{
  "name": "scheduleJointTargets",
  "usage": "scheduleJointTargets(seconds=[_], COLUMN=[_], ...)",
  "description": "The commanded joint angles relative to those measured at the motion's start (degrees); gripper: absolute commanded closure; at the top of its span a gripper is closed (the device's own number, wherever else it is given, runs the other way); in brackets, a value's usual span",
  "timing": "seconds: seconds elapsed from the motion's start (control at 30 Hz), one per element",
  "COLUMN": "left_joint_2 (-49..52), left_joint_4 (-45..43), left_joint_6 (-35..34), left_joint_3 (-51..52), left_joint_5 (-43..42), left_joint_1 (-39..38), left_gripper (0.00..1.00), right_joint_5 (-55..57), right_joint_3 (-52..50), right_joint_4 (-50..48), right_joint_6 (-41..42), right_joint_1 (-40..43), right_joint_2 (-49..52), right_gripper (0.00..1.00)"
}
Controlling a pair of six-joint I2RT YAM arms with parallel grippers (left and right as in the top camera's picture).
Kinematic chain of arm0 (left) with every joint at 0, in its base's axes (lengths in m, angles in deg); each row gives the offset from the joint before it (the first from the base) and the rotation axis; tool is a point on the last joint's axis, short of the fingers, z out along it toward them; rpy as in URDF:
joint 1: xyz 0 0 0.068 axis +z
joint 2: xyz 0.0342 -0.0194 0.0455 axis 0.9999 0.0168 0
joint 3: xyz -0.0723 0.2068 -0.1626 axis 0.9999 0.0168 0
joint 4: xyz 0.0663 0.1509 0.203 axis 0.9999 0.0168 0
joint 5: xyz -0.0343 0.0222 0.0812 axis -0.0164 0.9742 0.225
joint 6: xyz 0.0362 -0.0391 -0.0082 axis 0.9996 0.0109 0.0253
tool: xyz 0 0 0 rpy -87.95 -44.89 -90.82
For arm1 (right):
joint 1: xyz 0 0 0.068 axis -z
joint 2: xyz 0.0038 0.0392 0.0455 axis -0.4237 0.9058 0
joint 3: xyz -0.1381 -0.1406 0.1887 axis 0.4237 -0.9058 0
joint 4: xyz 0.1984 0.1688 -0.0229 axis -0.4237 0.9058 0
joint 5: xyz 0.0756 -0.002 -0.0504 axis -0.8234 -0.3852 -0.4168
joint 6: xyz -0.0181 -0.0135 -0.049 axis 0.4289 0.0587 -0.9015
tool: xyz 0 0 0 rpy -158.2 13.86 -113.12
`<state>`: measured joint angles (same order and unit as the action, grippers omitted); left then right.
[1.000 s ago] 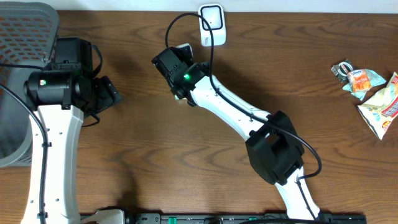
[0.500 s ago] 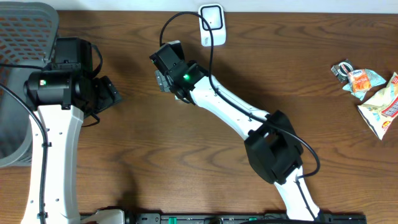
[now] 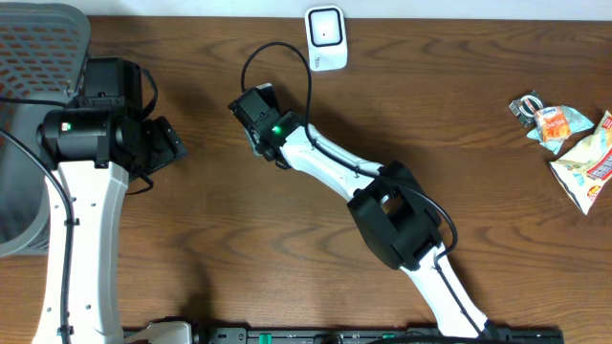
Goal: Scan the item barcode
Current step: 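Lift the teal Kleenex pack up toward the scanner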
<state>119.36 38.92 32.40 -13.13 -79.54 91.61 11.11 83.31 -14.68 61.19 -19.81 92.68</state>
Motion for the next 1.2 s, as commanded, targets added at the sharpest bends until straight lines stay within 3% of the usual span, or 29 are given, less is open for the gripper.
scheduleJointTargets(seconds=[0.0, 0.2, 0.37, 0.47, 0.67, 0.73, 0.97, 1.17], left_joint_2=[0.24, 0.24, 0.24, 0.24, 0.24, 0.24, 0.24, 0.24], left_joint_4=[0.17, 0.17, 0.17, 0.17, 0.17, 0.17, 0.17, 0.17], left_joint_6=[-0.52, -0.52, -0.50, -0.52, -0.52, -0.52, -0.52, -0.52], left_joint_3=[-0.22, -0.22, -0.22, -0.22, -0.22, -0.22, -0.22, -0.22], left_joint_5=[0.55, 0.55, 0.55, 0.55, 0.55, 0.55, 0.55, 0.55], left_joint_1=[0.26, 0.26, 0.26, 0.26, 0.26, 0.26, 0.26, 0.26], left_gripper=[0.02, 0.02, 0.02, 0.02, 0.03, 0.02, 0.02, 0.02], right_joint_5=[4.09, 6.67, 6.67, 6.64, 5.62, 3.91, -4.85, -22.43], right_joint_3=[-0.17, -0.15, -0.15, -0.15, -0.13, -0.13, -0.13, -0.13], right_joint_4=[0.92, 3.39, 3.89, 3.91, 4.09, 4.48, 6.93, 8.37], right_joint_6=[-0.17, -0.37, -0.48, -2.01, -2.25, -2.27, -2.27, -2.71], right_joint_1=[-0.87, -0.92, -0.92, -0.94, -0.94, -0.83, 1.64, 6.51], right_joint_2=[0.81, 0.79, 0.79, 0.79, 0.52, 0.09, -4.83, -8.44], right_gripper=[0.46, 0.67, 0.65, 0.70, 0.85, 0.99, 0.99, 0.99])
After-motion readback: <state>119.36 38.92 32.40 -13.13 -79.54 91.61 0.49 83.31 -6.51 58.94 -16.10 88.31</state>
